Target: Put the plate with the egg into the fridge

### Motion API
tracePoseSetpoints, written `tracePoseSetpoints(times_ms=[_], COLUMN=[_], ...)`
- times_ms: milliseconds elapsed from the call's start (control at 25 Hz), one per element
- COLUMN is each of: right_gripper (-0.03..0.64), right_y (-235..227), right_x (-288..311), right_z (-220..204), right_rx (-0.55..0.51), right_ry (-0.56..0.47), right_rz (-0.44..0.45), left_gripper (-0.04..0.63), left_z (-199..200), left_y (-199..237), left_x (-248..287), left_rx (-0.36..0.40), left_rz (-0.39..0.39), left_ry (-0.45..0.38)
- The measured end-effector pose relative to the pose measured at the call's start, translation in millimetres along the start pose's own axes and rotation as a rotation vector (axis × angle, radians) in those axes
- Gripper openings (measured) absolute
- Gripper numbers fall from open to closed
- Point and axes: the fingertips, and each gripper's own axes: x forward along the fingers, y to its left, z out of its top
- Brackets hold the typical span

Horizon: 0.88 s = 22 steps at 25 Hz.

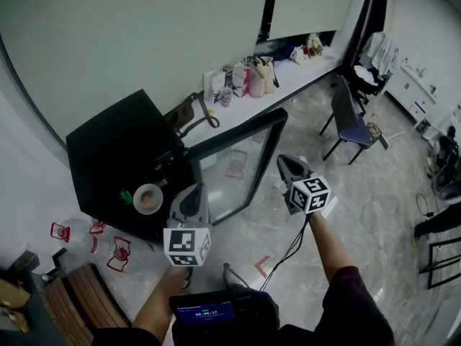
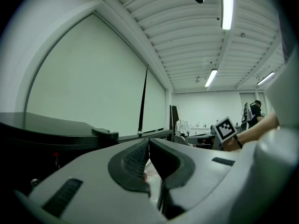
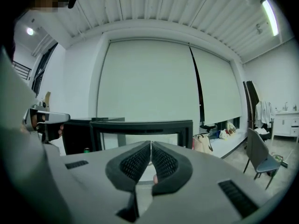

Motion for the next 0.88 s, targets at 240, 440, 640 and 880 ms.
tracePoseSetpoints(times_ms=[240,440,640,880], right_gripper=[0.06,0.16,0.234,0.259], right_y=[-68.8,-92.9,-104.8,-104.0], right_x=[45.4,77.6,99.4,119.3], right_z=[-14.9,-30.3,-33.1,-24.9], right_rx=[-0.023,-0.022,-0.046,-0.108], right_ry=[0.109,0.161,0.177,0.195], right_rz=[0.075,0.125,0.166,0.238], left_gripper=[0.009,0.009,0.009,0.009], left_z=[-9.2,-16.2,-20.7,-21.1], left_y=[-38.4,-61.3,-73.8,-69.9], left_x=[73.5,127.1,156.5,161.7], left_rx=[-0.002,0.01,0.008,0.011], left_rz=[-0.022,-0.058,-0.074,-0.064], left_ry=[0.024,0.041,0.069,0.076])
